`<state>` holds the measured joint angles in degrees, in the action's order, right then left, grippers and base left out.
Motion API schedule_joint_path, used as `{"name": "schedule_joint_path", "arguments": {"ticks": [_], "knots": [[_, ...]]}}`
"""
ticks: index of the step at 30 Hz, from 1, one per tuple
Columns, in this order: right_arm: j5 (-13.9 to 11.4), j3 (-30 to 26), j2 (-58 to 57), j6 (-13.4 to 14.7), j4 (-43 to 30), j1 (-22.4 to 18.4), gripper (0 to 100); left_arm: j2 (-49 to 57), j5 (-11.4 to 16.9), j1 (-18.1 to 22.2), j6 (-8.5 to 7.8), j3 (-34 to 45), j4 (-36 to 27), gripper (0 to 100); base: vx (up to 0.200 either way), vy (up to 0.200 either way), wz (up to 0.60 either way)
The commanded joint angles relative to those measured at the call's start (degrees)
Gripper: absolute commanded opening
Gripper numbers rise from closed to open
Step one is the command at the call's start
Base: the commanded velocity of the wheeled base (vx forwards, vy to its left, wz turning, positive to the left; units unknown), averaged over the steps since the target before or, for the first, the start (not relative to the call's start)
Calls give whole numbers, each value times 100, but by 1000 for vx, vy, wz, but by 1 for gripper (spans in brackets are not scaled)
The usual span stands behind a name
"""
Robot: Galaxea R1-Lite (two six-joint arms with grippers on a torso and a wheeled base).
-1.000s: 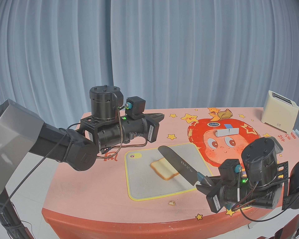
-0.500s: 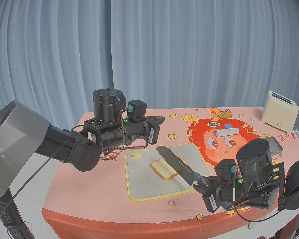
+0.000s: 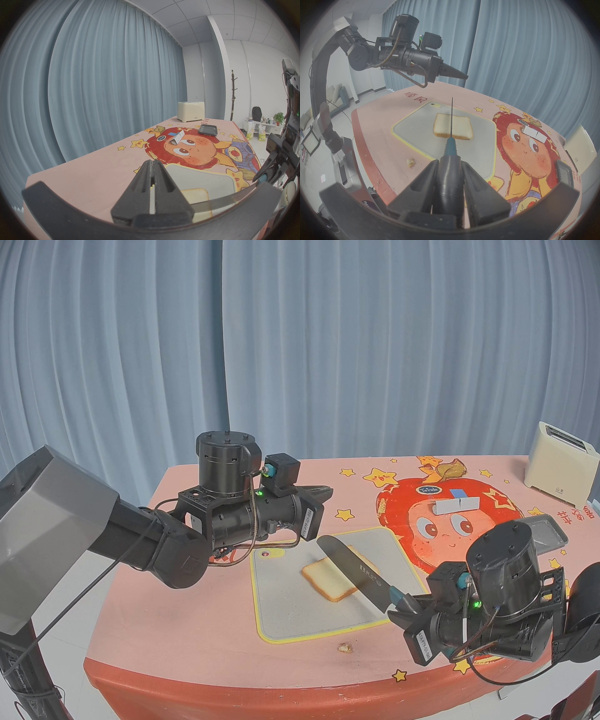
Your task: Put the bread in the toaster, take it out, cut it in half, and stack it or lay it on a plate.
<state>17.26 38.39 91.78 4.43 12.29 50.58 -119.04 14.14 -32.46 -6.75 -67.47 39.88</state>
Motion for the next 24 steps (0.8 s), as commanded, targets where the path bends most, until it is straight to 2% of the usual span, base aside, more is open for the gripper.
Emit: {"name": "schedule_joint_path", "arguments": {"ticks": [1, 10, 24], "knots": [[93, 28, -3, -12, 2, -39, 0, -31, 10, -23, -1, -64, 3, 0, 0, 0, 0], [128, 81, 68, 6, 19, -48, 0, -216, 10, -41, -19, -82, 20, 0, 0, 0, 0], [128, 424, 77, -29, -104, -48, 0, -278, -8, -67, -19, 15, 451, 0, 0, 0, 0]]}}
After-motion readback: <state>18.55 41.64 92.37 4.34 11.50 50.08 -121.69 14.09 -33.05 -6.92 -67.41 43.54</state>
